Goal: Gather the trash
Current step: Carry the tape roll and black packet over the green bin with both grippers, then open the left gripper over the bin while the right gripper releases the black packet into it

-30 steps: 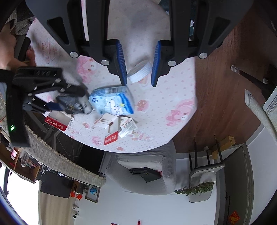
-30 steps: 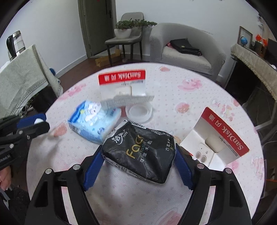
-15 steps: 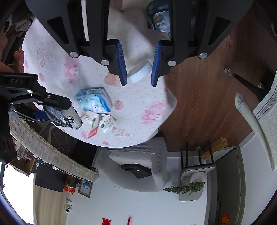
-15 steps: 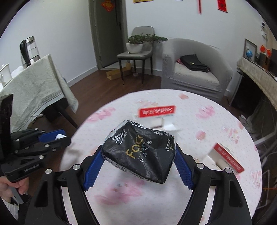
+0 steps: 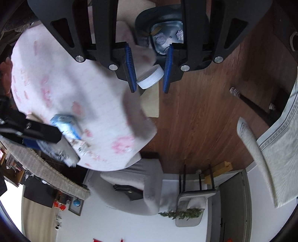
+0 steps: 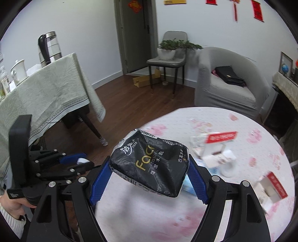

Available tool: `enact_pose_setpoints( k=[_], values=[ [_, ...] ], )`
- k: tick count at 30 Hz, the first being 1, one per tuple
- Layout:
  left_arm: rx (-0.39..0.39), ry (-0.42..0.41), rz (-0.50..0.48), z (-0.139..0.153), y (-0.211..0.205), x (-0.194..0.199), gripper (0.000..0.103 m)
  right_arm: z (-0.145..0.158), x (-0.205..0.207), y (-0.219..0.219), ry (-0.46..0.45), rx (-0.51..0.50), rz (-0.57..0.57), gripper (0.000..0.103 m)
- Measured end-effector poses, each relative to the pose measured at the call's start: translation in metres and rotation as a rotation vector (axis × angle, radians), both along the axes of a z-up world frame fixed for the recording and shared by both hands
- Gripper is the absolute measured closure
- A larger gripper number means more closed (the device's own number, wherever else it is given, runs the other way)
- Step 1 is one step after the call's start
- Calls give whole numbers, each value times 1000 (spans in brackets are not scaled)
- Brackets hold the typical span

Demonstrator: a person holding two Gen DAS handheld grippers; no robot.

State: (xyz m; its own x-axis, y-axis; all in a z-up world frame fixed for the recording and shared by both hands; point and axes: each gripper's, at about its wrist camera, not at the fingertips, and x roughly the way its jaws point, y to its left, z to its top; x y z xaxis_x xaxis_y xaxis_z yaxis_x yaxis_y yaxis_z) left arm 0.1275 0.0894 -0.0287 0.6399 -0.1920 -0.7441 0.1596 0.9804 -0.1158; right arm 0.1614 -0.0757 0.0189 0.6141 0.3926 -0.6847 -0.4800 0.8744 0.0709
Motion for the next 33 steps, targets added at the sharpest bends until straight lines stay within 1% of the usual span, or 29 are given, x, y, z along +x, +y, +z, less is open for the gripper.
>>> enact_pose_setpoints(
  k=[8,13,17,24,27,33],
  values=[
    [40,64,44,-29,39,-5,72,-7,-1,44,9,-4,71,24],
    [38,105,69,-46,59,-8,72,-12,2,64,22,5,95,24],
    [51,141,74,-62,68,-9,72,-17,3,81,32,12,116,24],
    [85,231,83,-97,86,-15,72,-29,4,106,59,13,147,24],
    [96,258,90,-105,90,-16,72,-35,6,114,73,10,158,24],
    [95,300,71,-118,96,-19,72,-48,10,121,102,-5,163,24]
  ],
)
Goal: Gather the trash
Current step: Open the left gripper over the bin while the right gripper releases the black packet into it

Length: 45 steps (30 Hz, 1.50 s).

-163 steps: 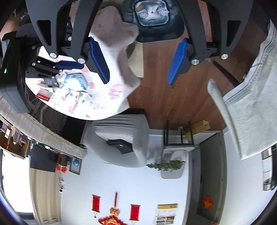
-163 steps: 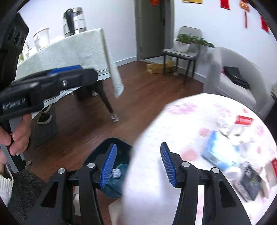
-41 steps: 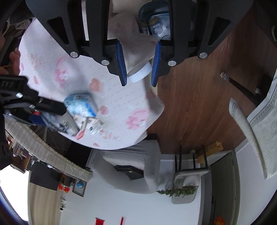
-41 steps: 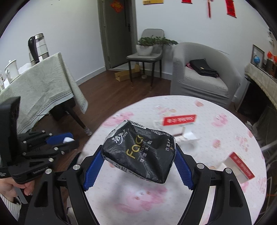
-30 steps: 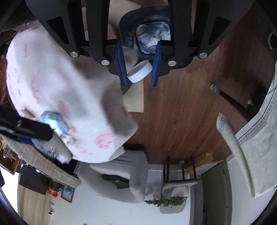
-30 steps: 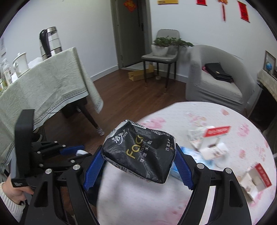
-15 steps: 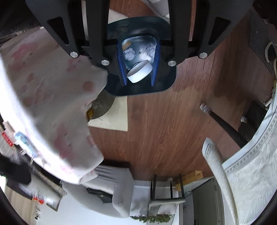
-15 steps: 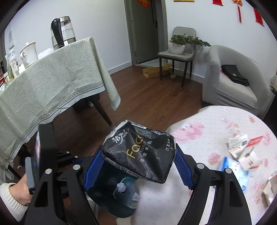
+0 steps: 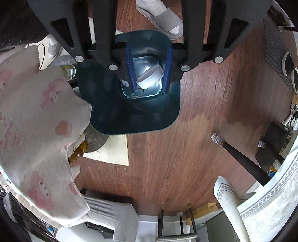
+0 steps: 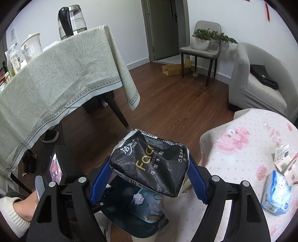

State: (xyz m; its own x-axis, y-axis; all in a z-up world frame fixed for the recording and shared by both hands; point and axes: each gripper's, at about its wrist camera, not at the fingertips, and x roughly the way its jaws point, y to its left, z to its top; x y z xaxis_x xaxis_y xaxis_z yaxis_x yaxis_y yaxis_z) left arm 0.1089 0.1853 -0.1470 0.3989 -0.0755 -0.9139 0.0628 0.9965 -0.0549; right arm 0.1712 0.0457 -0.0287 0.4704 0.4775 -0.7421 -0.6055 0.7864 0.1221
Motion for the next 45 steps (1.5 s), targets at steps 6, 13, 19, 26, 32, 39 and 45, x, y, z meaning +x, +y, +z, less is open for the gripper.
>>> enact_pose_setpoints(
  k=[6,13,19,26,32,39,45],
  values=[
    [24,7,-21,-5,0,-5,67,-10,2,12,19,-17,9,24],
    [0,-12,-18,2,8,-10,49,-26,7,23,54,-38,19,24],
    [-18,-91,2,24,19,-16,40,-33,4,37,42,-74,26,24],
    [-26,-170,34,51,34,-22,37,-47,0,57,62,-91,65,24],
    [-25,-236,57,79,42,-28,37,-65,-2,71,84,-114,87,24],
    [-21,-305,70,109,46,-28,42,-95,-4,75,138,-139,101,24],
    [-9,-334,59,121,39,-28,49,-124,-8,81,178,-182,122,24]
  ],
)
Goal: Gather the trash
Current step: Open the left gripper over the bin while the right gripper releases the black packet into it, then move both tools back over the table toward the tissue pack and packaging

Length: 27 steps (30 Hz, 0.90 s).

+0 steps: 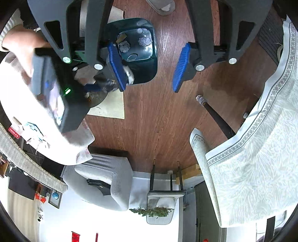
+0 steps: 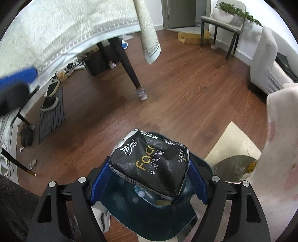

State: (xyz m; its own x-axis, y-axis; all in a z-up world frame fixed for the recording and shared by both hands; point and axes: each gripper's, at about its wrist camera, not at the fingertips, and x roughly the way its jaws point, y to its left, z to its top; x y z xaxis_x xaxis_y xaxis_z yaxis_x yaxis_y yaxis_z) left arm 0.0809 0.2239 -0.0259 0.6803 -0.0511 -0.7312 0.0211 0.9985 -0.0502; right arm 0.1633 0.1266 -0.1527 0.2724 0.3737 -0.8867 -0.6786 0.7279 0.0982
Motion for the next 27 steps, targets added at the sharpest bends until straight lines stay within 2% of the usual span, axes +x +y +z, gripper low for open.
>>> enact_pose_setpoints(
  k=[4,6,7,11,14,23,27],
  values=[
    [10,-8,11,4,0,2,59,-16,-1,0,26,-30,8,24],
    [-5,-8,7,7,-2,5,63,-23,-4,-1,37,-46,13,24],
    [-21,-7,-3,9,-4,6,68,-26,-5,-1,44,-55,17,24],
    [-32,-42,-24,21,-14,3,68,-45,-14,0,98,-114,57,22],
    [-27,-57,-31,26,-22,3,68,-52,-23,0,98,-150,80,20],
    [-12,-96,-36,44,-40,9,68,-41,-33,-17,109,-118,87,15],
    [-23,-115,-30,53,-46,13,68,-22,-41,-21,90,-69,97,15]
  ],
)
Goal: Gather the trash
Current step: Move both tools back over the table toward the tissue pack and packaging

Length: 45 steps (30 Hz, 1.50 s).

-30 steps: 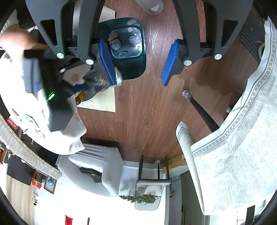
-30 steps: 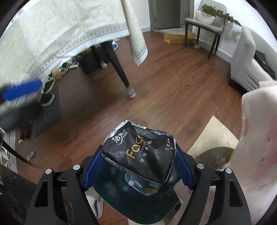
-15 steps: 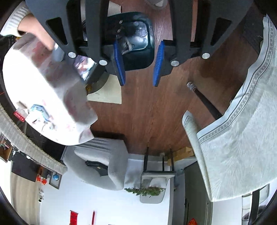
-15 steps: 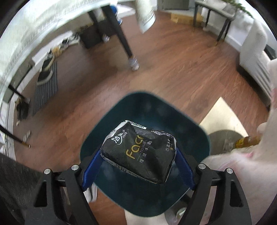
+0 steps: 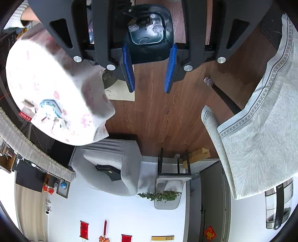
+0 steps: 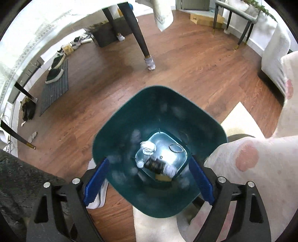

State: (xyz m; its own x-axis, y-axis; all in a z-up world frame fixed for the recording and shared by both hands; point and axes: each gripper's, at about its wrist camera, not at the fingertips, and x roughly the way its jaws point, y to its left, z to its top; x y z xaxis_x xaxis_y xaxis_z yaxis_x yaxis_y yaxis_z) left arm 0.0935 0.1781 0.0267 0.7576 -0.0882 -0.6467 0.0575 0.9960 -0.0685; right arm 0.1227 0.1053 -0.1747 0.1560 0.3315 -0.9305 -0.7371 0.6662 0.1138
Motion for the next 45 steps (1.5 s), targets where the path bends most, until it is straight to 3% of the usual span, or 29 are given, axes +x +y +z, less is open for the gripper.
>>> enact_pose_setpoints(
  k=[4,12,22,29,45],
  values=[
    [16,-23,0,8,-8,0,67,29,-9,-6,-29,86,12,18],
    [6,-68,-6,22,-25,3,64,93,-28,-25,-128,186,49,37],
    [-37,-101,-12,36,-48,11,48,145,-30,-76,-228,245,-8,39],
    [-45,-109,-61,37,-87,16,34,165,-18,-128,-300,239,-111,39],
    [-60,-56,-142,21,-182,43,18,176,-1,-269,-422,140,-421,38]
  ],
)
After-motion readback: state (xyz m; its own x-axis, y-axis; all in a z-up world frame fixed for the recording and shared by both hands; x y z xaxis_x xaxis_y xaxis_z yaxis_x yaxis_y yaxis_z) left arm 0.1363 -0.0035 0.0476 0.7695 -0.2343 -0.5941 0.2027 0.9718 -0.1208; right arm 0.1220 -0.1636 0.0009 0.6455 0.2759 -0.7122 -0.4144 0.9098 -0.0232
